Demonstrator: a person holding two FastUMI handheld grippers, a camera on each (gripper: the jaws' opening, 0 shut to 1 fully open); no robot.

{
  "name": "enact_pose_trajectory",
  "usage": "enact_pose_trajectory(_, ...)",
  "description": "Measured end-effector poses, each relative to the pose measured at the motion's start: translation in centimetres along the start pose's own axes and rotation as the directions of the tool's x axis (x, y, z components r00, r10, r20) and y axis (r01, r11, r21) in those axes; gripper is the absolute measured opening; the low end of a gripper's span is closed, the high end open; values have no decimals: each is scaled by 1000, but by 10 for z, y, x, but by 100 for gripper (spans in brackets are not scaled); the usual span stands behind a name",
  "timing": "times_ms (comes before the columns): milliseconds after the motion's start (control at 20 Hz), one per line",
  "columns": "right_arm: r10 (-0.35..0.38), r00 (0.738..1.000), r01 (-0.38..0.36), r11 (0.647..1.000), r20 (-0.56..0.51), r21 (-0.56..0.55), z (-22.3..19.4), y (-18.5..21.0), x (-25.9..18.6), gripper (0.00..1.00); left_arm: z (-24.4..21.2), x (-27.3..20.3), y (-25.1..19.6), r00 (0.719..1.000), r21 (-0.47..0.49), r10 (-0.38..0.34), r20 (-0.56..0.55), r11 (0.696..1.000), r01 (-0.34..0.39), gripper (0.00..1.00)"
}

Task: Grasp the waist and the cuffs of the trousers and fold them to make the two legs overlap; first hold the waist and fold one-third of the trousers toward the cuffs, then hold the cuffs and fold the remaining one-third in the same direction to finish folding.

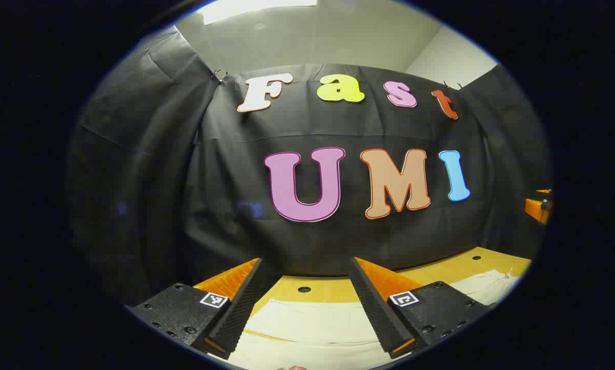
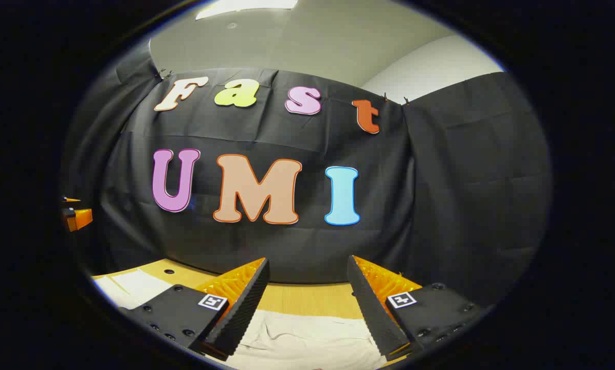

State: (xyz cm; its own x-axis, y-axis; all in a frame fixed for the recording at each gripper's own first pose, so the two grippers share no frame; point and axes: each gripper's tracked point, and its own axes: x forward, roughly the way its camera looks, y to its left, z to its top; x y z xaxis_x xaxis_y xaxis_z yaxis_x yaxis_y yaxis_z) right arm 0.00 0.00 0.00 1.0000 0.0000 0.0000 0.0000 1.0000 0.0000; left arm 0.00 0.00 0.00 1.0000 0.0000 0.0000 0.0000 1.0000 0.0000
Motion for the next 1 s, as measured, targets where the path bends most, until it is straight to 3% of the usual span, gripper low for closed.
enact_pose_trajectory(500, -30, 999, 29, 999, -34, -32, -9, -15, 4, 97, -6, 6, 10, 1000, -1, 23, -16, 1000, -23, 98)
enact_pose_trajectory(1000, -46, 995, 38, 995, -90, -88, -27, -31, -9, 97, -7, 6, -10, 1000, -12, -28, -7, 1000, 28, 98)
